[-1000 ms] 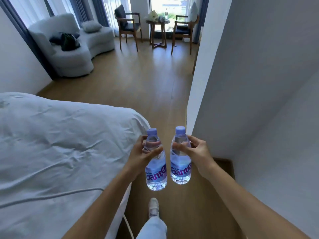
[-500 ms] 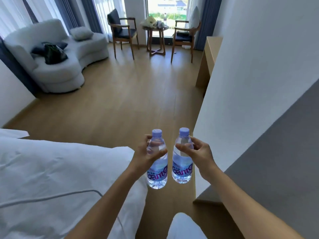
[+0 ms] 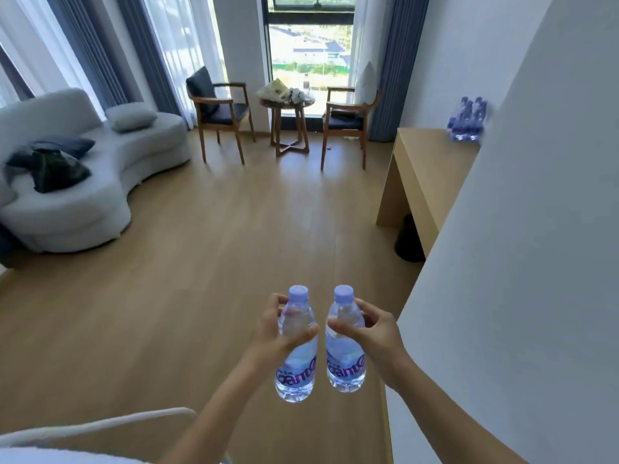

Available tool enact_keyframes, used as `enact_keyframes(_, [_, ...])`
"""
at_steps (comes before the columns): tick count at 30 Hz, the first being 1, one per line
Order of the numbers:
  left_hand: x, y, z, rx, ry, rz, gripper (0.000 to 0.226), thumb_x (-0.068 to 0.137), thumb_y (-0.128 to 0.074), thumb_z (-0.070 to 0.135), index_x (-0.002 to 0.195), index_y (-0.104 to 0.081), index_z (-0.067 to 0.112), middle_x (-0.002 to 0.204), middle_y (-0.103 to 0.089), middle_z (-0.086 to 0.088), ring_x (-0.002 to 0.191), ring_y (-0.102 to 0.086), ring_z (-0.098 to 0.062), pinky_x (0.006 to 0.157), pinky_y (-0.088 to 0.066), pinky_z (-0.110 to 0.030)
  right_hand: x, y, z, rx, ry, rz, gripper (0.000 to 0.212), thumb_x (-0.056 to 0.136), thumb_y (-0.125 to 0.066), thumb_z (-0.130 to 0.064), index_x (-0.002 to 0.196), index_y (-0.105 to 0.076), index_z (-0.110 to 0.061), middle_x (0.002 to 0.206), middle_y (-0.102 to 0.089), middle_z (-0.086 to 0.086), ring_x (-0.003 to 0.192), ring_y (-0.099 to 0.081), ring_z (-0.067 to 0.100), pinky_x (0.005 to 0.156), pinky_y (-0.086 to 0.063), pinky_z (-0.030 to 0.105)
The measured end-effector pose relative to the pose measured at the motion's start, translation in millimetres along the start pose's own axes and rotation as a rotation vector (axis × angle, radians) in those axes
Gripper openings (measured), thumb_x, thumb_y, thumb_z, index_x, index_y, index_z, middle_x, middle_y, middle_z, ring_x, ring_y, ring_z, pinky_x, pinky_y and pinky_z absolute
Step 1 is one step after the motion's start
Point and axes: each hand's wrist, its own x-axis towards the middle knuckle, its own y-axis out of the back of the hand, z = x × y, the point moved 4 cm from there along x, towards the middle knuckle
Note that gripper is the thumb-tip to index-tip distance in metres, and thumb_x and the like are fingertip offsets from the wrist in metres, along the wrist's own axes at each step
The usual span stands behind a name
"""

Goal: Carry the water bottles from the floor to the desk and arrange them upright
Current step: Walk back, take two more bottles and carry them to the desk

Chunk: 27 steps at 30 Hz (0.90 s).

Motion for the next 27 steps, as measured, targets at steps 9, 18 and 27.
enact_keyframes(9, [244,-35,10,-0.024,-0.074,-0.122,0.049,0.064,-0.084,0.032,0.097,-0.051,0.018,0.094,-0.064,-0.001,0.088,-0.067,-0.016,0.074,-0.055,-0.027,209,44,-32,0.033,0.008,0.127,0.034,0.068,-0.088,-0.027,0.098,-0.074,-0.02,0.093,-0.076,0.004,0.09,-0.073,0.021,0.082,-0.059,0.035])
enact_keyframes(18, [507,-83,40,0.079,-0.136,-0.265,0.051,0.063,-0.09,0.025,0.09,-0.047,0.028,0.088,-0.064,0.008,0.074,-0.063,0.0,0.071,-0.054,-0.023,424,115,-62,0.032,-0.039,0.335,0.033,0.065,-0.089,-0.028,0.094,-0.074,-0.026,0.09,-0.076,0.0,0.088,-0.073,0.019,0.08,-0.06,0.032])
enact_keyframes(27, [720,-196,76,0.075,-0.189,-0.411,0.056,0.05,-0.085,0.053,0.089,-0.046,0.04,0.09,-0.064,0.022,0.076,-0.066,0.001,0.061,-0.052,-0.016,600,222,-67,0.08,-0.065,0.448,0.045,0.067,-0.087,-0.037,0.107,-0.07,-0.028,0.097,-0.075,-0.01,0.089,-0.072,0.008,0.07,-0.057,0.018])
